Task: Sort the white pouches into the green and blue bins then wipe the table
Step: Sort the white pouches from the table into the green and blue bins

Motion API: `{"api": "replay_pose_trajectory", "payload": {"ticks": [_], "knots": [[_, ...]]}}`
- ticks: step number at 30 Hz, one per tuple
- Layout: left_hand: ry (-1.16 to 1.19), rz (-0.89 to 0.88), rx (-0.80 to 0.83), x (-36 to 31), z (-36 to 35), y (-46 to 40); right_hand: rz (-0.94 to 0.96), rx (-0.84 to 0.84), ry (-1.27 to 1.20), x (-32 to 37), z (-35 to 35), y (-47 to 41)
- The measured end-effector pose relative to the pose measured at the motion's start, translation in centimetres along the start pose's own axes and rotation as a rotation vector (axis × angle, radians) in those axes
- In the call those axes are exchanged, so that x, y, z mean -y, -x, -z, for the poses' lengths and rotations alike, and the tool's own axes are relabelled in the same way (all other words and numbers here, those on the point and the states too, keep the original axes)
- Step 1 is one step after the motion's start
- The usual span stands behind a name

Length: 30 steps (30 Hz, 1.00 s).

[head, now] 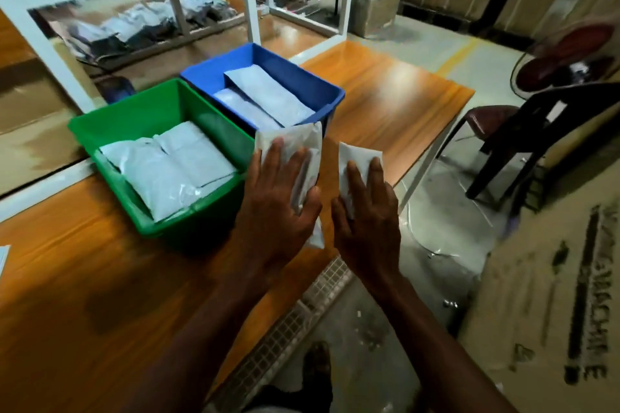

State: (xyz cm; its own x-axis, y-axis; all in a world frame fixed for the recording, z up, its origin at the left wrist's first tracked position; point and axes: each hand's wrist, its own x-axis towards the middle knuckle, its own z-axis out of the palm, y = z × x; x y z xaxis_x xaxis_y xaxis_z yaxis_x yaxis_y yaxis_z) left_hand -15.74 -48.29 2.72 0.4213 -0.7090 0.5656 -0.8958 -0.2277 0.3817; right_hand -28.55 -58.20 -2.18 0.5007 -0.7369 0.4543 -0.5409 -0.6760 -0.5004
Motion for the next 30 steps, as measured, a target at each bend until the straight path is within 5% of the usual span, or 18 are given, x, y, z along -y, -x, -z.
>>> {"api": "replay_pose_trajectory", "payload": {"ticks": [12,20,30], "knots": [[-0.267,0.400,-0.279,4.3,-1.6,-11.9,0.465,0.070,-0.163,1.3,-5.8,-21.8],[-0.536,0.578,-0.396,5.0,-1.8,-13.3,0.584,0.488,-0.141,6.7,-12.8,-28.8],[-0.535,0.664,-0.386,8.8,-0.6,-12.0,0.551,1.014,0.233,9.0,-22.3,-29.6]]}}
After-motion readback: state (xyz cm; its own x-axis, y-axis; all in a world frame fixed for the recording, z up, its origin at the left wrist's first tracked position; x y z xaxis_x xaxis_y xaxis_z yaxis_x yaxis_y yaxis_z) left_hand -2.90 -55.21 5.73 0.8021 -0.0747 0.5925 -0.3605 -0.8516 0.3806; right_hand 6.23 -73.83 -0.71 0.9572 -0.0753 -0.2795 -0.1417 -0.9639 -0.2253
